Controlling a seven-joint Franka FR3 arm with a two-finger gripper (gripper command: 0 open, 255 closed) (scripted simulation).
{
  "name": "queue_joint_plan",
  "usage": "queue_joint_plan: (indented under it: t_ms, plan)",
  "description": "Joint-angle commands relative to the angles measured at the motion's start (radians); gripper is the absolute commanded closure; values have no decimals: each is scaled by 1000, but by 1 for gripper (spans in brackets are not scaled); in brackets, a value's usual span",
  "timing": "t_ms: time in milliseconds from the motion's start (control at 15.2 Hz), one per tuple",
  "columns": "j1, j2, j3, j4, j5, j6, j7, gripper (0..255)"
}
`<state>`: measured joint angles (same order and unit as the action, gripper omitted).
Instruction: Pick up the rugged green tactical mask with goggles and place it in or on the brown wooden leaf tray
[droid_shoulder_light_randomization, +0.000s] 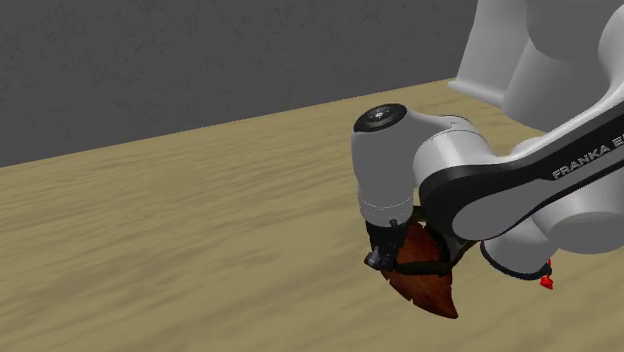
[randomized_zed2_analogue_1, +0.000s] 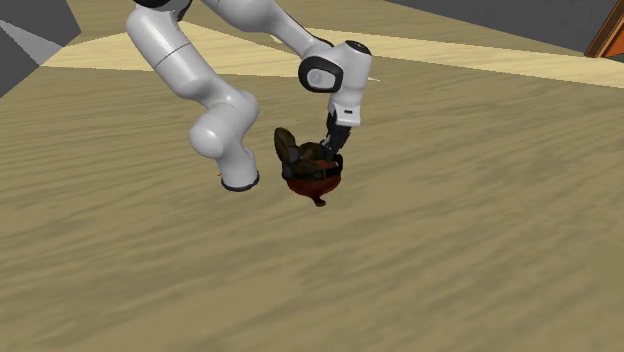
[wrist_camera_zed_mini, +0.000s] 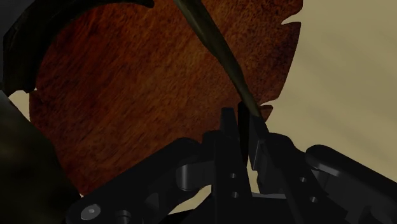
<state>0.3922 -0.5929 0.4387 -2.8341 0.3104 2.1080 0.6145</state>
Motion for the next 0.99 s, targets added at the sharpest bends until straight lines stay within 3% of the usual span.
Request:
queue_joint_plan:
  t_ms: [0, 264, 330, 660, 924]
  plan:
    - [0, 3, 1, -2, 1, 3, 0, 255]
    - [0, 3, 1, -2, 1, 3, 1, 255]
    - [0, 3, 1, -2, 1, 3, 1, 0]
    - [0, 3, 1, -2, 1, 3, 1, 0]
    - [-10, -59, -34, 94, -30, -152, 2, 0]
